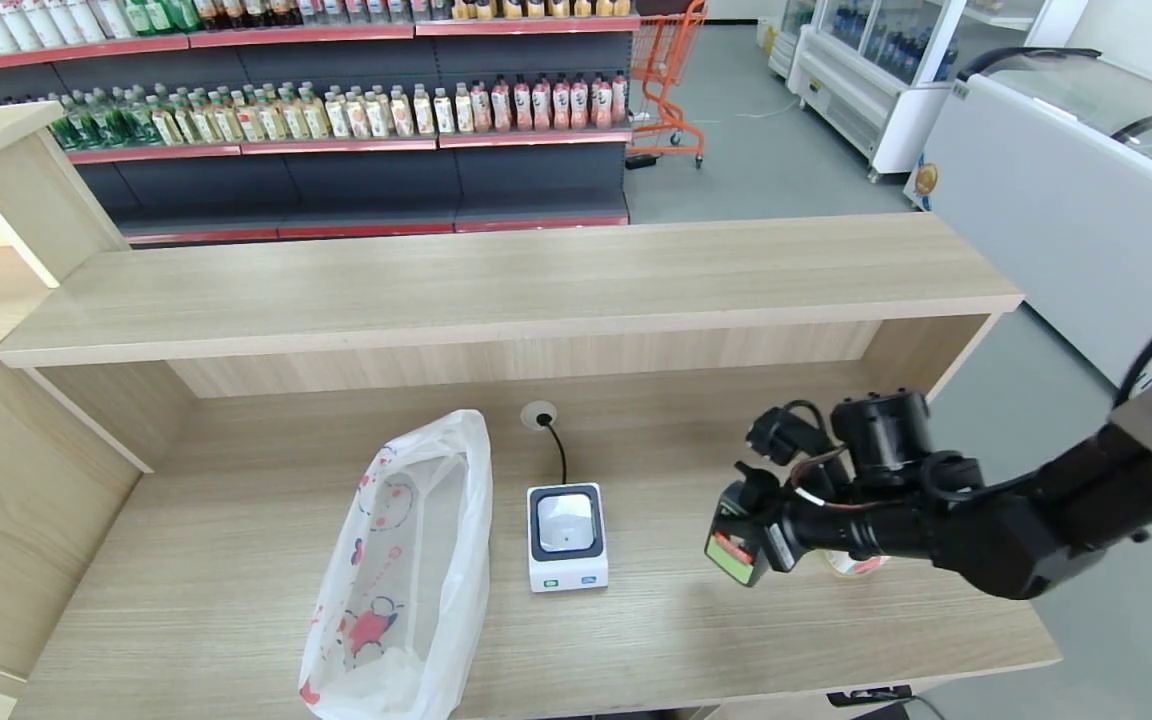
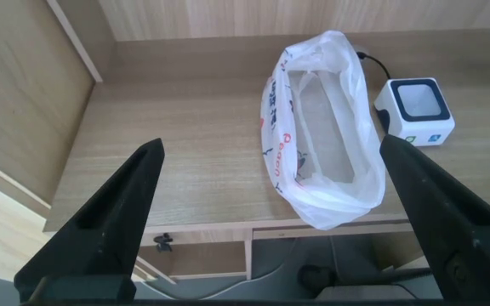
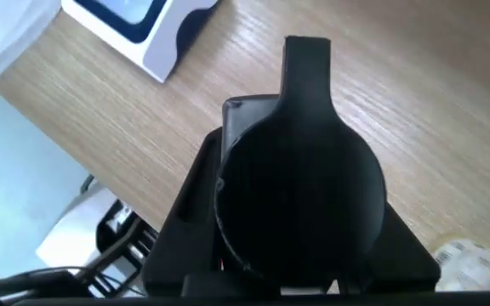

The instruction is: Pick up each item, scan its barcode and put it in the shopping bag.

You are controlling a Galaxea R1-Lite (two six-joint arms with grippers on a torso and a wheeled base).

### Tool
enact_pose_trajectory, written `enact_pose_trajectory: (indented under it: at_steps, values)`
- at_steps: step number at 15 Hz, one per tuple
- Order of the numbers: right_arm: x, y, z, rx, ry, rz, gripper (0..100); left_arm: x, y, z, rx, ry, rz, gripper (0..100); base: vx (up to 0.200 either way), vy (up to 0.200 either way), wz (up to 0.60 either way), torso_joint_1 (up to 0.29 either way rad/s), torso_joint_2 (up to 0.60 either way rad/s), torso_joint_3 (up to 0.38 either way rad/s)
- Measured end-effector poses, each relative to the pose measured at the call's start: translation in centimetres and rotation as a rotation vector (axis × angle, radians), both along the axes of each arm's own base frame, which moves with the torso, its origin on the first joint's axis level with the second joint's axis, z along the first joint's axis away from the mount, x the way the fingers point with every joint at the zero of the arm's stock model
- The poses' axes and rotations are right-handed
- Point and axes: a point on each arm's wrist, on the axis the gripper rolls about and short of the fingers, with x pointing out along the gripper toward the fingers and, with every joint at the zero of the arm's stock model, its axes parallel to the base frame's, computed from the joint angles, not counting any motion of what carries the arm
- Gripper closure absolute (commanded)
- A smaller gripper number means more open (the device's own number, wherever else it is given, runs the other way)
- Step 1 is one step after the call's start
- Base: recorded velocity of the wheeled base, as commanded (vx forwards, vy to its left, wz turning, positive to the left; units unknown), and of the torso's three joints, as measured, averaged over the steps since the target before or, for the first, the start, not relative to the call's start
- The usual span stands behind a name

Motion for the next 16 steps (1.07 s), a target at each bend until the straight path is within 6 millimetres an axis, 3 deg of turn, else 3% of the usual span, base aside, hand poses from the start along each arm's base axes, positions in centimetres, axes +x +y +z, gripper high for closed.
enact_pose_trajectory:
  at_steps: [3, 4, 7, 8, 10, 12, 14, 16]
  values:
    - [-3.0, -3.7, 3.3, 0.026, -0.146, -0.076, 100, 0.0, 0.0, 0.0, 0.0, 0.0, 0.0, 0, 0.0, 0.0, 0.0, 0.0, 0.0, 0.0]
    - [-4.0, -4.7, 4.4, -0.006, -0.285, -0.064, 100, 0.0, 0.0, 0.0, 0.0, 0.0, 0.0, 0, 0.0, 0.0, 0.0, 0.0, 0.0, 0.0]
    - [-5.9, -6.2, 6.8, -0.098, -0.584, -0.011, 100, 0.0, 0.0, 0.0, 0.0, 0.0, 0.0, 0, 0.0, 0.0, 0.0, 0.0, 0.0, 0.0]
    - [-6.4, -6.2, 7.7, -0.123, -0.725, 0.088, 100, 0.0, 0.0, 0.0, 0.0, 0.0, 0.0, 0, 0.0, 0.0, 0.0, 0.0, 0.0, 0.0]
    - [-7.6, -6.2, 7.3, -0.192, -0.905, 0.473, 100, 0.0, 0.0, 0.0, 0.0, 0.0, 0.0, 0, 0.0, 0.0, 0.0, 0.0, 0.0, 0.0]
    - [-8.6, -6.6, 5.3, -0.354, -1.044, 0.792, 100, 0.0, 0.0, 0.0, 0.0, 0.0, 0.0, 0, 0.0, 0.0, 0.0, 0.0, 0.0, 0.0]
    - [-9.9, -6.6, 2.9, -0.459, -1.104, 1.041, 100, 0.0, 0.0, 0.0, 0.0, 0.0, 0.0, 0, 0.0, 0.0, 0.0, 0.0, 0.0, 0.0]
    - [-10.8, -5.7, 2.0, -0.53, -1.248, 1.242, 100, 0.0, 0.0, 0.0, 0.0, 0.0, 0.0, 0, 0.0, 0.0, 0.0, 0.0, 0.0, 0.0]
